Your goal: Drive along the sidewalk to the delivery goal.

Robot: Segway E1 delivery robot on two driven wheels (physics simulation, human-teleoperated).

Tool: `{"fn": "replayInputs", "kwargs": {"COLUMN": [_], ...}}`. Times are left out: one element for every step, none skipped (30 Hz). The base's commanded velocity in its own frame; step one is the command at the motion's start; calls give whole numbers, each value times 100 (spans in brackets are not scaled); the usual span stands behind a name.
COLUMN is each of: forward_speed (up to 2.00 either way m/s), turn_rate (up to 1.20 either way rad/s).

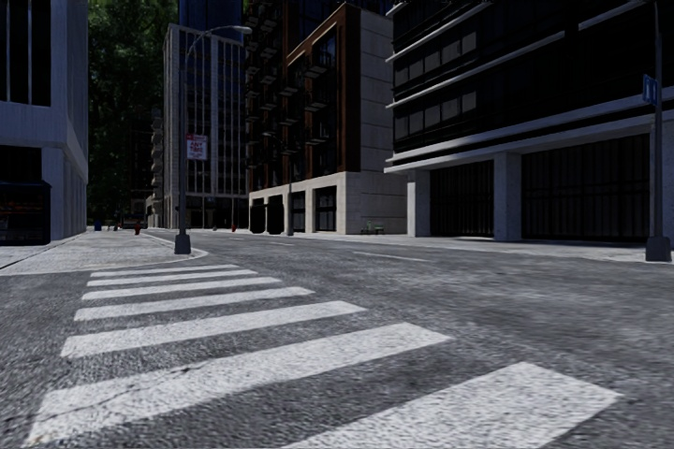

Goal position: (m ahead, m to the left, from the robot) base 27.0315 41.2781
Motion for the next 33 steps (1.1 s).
{"fn": "replayInputs", "kwargs": {"forward_speed": [148,148,148,149,149,149,149,149,150,150,150,150,150,150,151,151,151,151,151,151,151,151,151,151,151,151,151,151,151,151,151,151,151], "turn_rate": [64,61,60,60,59,59,59,59,59,59,59,59,59,59,59,59,59,59,59,59,59,59,59,59,59,59,59,58,58,58,58,57,57]}}
